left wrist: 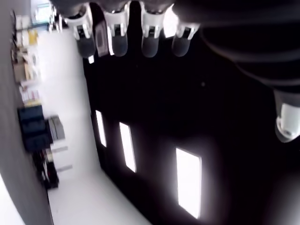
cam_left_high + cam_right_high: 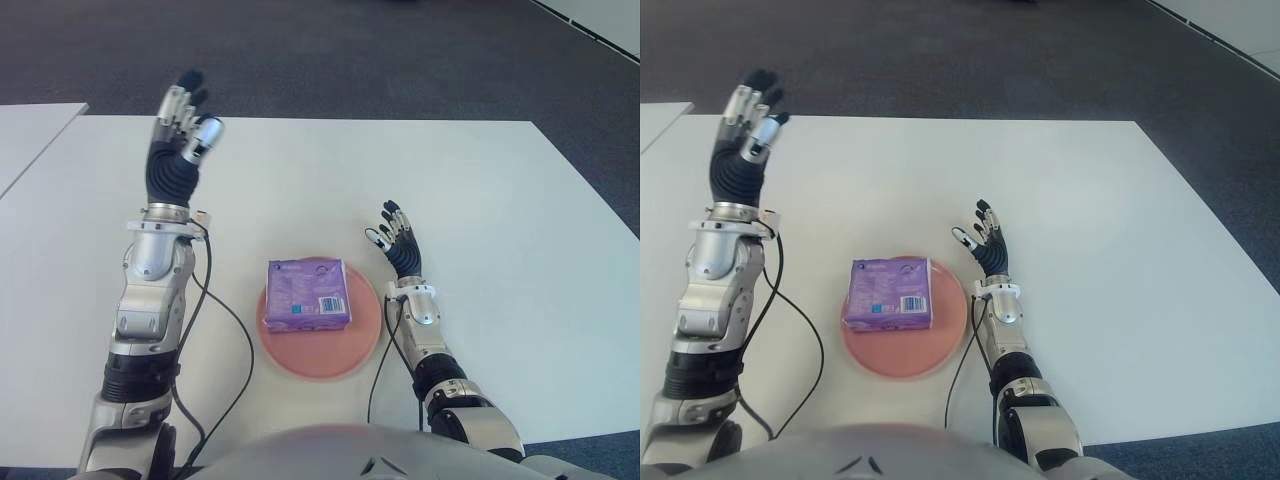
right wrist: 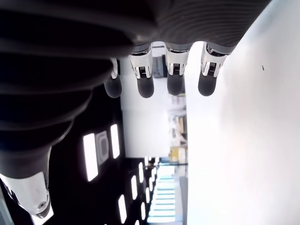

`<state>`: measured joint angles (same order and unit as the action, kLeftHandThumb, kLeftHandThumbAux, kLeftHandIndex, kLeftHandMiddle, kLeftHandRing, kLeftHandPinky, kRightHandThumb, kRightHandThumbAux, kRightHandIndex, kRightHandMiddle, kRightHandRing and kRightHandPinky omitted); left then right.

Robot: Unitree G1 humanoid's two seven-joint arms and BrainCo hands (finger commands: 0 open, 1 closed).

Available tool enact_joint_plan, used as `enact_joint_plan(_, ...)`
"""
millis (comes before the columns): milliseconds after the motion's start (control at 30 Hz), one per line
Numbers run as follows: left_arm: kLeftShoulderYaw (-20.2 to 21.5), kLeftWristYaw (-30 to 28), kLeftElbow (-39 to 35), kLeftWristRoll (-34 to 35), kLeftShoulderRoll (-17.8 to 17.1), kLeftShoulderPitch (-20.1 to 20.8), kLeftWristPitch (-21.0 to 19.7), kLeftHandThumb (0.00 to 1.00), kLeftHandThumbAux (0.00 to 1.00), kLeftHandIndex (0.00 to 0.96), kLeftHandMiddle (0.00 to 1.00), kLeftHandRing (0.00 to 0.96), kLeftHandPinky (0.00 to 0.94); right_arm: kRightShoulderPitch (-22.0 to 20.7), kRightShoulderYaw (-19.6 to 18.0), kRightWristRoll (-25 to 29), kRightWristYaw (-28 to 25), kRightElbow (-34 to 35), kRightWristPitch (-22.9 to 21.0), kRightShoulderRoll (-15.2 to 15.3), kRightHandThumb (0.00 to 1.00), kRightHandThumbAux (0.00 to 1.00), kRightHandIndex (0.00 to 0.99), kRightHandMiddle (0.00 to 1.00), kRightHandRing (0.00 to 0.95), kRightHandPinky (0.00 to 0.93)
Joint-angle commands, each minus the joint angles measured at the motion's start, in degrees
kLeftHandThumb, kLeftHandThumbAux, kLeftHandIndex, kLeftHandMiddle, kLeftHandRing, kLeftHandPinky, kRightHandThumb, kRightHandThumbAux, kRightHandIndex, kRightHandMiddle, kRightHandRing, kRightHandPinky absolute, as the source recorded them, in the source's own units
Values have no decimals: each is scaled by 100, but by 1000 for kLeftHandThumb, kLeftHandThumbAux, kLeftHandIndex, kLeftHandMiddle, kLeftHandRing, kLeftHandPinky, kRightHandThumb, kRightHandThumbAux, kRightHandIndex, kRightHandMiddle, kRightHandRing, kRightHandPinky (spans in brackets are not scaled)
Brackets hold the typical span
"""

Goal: Put the tissue paper into the plate.

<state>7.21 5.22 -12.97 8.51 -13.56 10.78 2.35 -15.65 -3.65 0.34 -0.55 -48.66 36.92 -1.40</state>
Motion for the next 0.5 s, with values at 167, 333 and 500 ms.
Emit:
enact_joint_plan(167, 150, 453, 1120, -383, 531, 269, 284, 85, 348, 0, 0, 0, 0, 471, -89, 77, -77, -656, -299, -7, 0, 662, 0, 0, 0, 0)
enact_joint_plan(333, 150, 505, 1204, -590, 586, 195, 242, 76, 340, 0, 0, 0, 0, 480, -95, 71, -80, -658, -289, 4, 0, 652, 0, 0, 0, 0)
enact_joint_plan(500, 80, 533, 1284, -841, 632, 97, 151, 43, 354, 0, 0, 0, 0, 484, -99, 56, -27, -629, -334, 9, 0, 617, 0, 0, 0, 0)
